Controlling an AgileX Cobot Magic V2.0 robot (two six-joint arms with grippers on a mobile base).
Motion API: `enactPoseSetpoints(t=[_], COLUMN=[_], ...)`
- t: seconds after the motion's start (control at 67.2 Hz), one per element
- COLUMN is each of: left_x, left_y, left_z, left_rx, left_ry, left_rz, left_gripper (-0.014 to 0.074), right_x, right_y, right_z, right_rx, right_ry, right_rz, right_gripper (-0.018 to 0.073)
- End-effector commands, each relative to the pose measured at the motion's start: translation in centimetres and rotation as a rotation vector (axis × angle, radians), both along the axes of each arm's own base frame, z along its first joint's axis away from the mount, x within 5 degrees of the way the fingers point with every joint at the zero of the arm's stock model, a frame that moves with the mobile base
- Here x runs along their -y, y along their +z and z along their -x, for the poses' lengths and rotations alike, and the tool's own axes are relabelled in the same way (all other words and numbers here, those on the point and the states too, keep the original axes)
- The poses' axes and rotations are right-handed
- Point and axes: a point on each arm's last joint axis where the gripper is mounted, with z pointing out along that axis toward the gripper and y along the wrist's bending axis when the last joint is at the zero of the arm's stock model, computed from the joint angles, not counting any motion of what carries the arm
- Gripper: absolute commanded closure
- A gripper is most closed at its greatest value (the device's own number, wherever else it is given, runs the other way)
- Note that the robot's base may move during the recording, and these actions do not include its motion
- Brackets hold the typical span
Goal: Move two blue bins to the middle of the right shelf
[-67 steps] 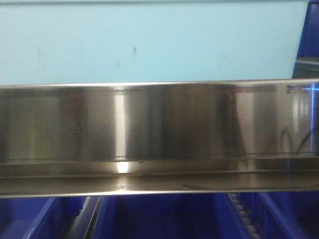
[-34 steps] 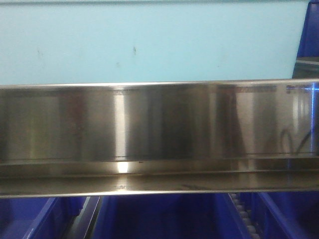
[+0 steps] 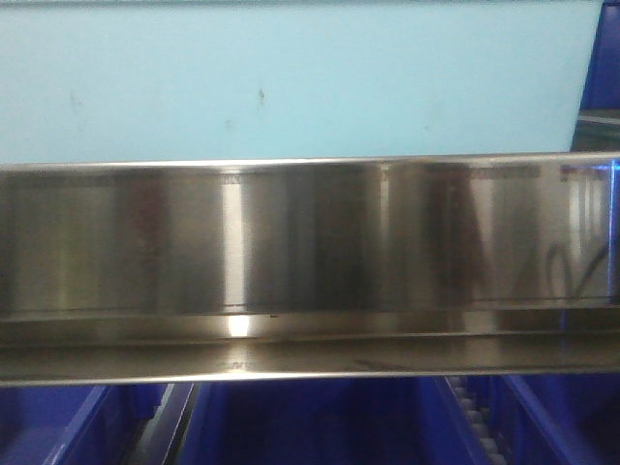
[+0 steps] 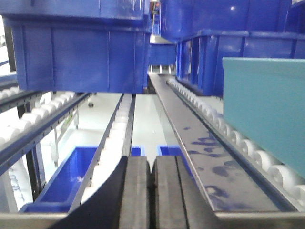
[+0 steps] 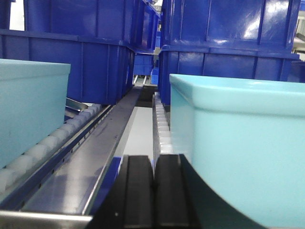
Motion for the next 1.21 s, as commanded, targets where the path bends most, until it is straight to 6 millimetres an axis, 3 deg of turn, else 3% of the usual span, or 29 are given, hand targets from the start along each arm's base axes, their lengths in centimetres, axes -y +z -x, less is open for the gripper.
enactPoseSetpoints(t=[0.0,0.179,0.342,0.565,0.655,0.803,0.908,1.086,1.19], left_x=[0.0,-0.1,0.0,0.1,0.1,0.1,0.2,0.2,0.5], left_y=[2.3,7.2,11.3,17.3,19.0,20.3,19.9,18.6,18.4], left_z=[0.6,1.6,0.9,-3.0,-5.6,-8.7,-10.7,-13.1,-14.4], left_rx=[0.040,0.099,0.058,-0.092,-0.138,-0.180,-0.194,-0.277,-0.392], left_ry=[0.005,0.011,-0.004,-0.001,0.001,0.001,-0.002,0.000,-0.018], left_rz=[0.003,0.005,0.067,0.066,0.062,0.065,0.074,0.080,0.142], left_gripper=[0.0707,0.0707,0.0707,0.0707,0.0707,0.0707,0.0707,0.0707,0.0707], right_x=[0.0,-0.1,0.0,0.3,0.4,0.6,0.8,0.6,-0.1], right_y=[2.2,6.8,10.7,15.8,16.4,17.5,18.3,17.8,17.7], right_z=[0.6,1.5,0.5,-3.7,-6.0,-9.5,-11.3,-13.8,-15.2], right_rx=[0.008,0.008,-0.003,-0.082,-0.225,-0.395,-0.383,-0.407,-0.512], right_ry=[-0.006,-0.004,-0.003,-0.001,0.001,0.005,0.005,0.035,0.086], right_rz=[0.001,0.002,0.001,-0.004,-0.014,-0.031,-0.030,-0.117,-0.205], right_gripper=[0.0726,0.0726,0.0726,0.0726,0.0726,0.0726,0.0726,0.0726,0.0724])
